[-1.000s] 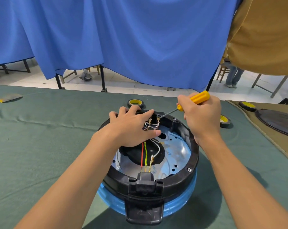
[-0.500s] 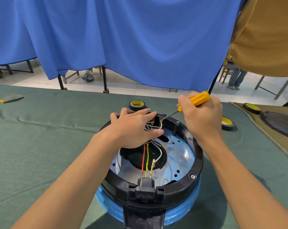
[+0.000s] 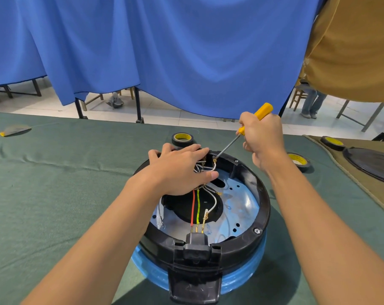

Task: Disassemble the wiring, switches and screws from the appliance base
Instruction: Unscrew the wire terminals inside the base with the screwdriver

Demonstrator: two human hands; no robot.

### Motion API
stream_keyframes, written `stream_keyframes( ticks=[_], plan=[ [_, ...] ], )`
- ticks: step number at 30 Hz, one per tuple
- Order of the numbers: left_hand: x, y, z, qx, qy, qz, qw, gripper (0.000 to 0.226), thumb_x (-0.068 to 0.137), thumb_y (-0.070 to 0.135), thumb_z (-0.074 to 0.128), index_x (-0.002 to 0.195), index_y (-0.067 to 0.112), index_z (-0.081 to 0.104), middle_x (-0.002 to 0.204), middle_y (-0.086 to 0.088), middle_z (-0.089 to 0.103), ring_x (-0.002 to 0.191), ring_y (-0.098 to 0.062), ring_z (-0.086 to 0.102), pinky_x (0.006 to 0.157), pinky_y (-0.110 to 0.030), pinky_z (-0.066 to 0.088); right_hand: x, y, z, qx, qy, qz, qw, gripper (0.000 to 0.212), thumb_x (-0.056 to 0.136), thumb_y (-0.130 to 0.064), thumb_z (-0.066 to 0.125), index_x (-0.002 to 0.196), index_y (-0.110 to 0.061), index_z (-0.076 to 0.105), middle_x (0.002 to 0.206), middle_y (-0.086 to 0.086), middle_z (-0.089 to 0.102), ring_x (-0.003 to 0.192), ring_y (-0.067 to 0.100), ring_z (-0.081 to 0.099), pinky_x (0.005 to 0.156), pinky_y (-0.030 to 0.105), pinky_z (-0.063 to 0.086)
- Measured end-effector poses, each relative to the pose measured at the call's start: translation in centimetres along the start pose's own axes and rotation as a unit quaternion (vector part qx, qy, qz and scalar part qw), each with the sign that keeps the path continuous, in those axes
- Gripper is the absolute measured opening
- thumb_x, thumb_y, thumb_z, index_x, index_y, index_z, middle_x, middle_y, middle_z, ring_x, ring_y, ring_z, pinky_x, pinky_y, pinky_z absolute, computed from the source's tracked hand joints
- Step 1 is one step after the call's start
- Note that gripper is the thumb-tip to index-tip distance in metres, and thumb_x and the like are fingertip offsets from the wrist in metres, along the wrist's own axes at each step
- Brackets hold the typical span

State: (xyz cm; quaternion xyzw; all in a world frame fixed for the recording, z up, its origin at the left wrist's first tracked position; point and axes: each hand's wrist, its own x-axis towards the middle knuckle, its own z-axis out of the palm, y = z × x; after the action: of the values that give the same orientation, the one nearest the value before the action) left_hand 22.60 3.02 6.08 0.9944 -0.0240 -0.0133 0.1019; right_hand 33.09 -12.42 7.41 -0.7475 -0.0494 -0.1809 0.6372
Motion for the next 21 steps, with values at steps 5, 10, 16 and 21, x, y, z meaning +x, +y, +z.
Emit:
stream_keyframes(
  ticks=[5,10,16,21],
  plan=[
    [0.0,-0.1,0.0,-0.003,-0.001,0.000,1.000,0.069,0.090,0.072,0.032,0.151,0.046,0.012,0.160,0.021,0.007,0.145,-0.029,0.009,0.108,-0.051,0.013,-2.5,0.6,-0.8,-0.041,0.013,-0.152,0.987,0.035,0.079,-0.018,0.054,0.051,-0.004,0.039,0.046,0.003,0.037,0.043,0.017,0.042,0.048,0.036,0.039],
    [0.1,-0.1,0.1,-0.005,0.003,0.000,1.000,0.069,0.090,0.072,0.032,0.151,0.047,0.012,0.160,0.022,0.008,0.145,-0.029,0.010,0.107,-0.049,0.013,-5.0,-0.3,-2.8,-0.145,-0.106,-0.352,0.919,0.050,0.095,-0.023,0.056,0.053,0.004,0.059,0.044,0.013,0.049,0.043,0.026,0.044,0.044,0.026,0.033],
    [0.1,-0.3,0.3,0.008,-0.005,0.002,1.000,0.072,0.089,0.073,0.033,0.151,0.048,0.009,0.160,0.022,0.004,0.146,-0.030,0.007,0.110,-0.052,0.011,-4.3,-0.4,-1.5,-0.130,-0.052,-0.280,0.950,0.044,0.087,-0.015,0.052,0.051,0.009,0.051,0.043,0.017,0.045,0.046,0.036,0.044,0.049,0.041,0.045],
    [0.2,-0.4,0.3,0.008,-0.014,-0.001,1.000,0.072,0.088,0.074,0.031,0.151,0.048,0.007,0.160,0.023,0.001,0.147,-0.029,0.004,0.111,-0.052,0.009,-0.6,-1.6,0.5,-0.068,-0.052,-0.051,0.995,0.029,0.077,-0.010,0.052,0.051,-0.008,0.038,0.035,-0.008,0.045,0.045,0.020,0.039,0.046,0.035,0.039]
  ],
)
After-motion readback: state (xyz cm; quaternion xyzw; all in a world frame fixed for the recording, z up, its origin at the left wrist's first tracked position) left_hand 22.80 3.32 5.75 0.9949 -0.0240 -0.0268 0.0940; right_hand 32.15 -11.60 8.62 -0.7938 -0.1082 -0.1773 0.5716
